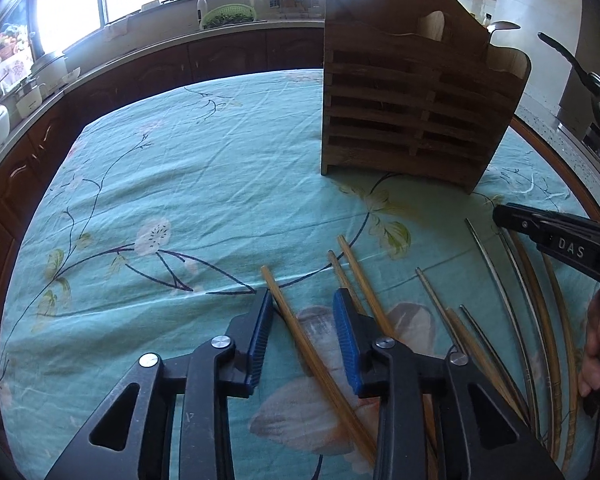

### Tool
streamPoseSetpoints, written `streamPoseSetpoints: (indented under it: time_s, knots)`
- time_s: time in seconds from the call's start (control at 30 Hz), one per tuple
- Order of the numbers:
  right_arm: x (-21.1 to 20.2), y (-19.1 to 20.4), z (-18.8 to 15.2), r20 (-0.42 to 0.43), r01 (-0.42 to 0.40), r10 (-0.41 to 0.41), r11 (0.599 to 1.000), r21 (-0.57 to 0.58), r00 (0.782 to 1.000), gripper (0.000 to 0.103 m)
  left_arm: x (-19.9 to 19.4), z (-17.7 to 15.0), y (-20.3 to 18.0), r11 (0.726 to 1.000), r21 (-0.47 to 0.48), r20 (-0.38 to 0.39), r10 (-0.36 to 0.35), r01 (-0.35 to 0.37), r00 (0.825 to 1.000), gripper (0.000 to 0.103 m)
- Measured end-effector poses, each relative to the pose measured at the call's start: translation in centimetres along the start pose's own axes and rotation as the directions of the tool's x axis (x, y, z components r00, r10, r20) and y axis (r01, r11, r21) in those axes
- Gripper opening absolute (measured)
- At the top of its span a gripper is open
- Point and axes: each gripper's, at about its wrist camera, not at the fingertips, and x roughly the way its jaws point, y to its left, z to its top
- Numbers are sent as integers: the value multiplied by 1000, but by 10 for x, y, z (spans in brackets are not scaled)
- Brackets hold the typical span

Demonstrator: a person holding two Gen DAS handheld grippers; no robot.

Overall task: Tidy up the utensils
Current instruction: 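Grasp a wooden chopstick with the left tool while the right tool grasps another, then lift both chopsticks and lower them upright into the wooden holder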

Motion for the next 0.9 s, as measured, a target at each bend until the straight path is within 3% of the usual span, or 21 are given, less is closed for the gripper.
streamPoseSetpoints:
  time_s: [0.13, 0.27, 0.47, 0.9]
  knots:
    - [0, 3, -2, 8, 8, -8, 1000, -8, 1000, 7, -2, -1, 5, 999, -29, 6, -38, 38, 999, 4]
    - [-18, -1, -6, 36, -65, 64, 997, 46, 997, 5, -10, -3, 20, 989, -101, 8, -111, 111, 994, 3]
    - [-68, 5, -12, 116, -156, 149, 986, 53, 982, 5, -48, -4, 39, 969, -157, 73, -182, 191, 981, 3]
    - [-165, 10, -6, 295, -233, 217, 972, 18, 930, 4, -169, -13, 52, 944, -122, 282, -262, 305, 923, 3]
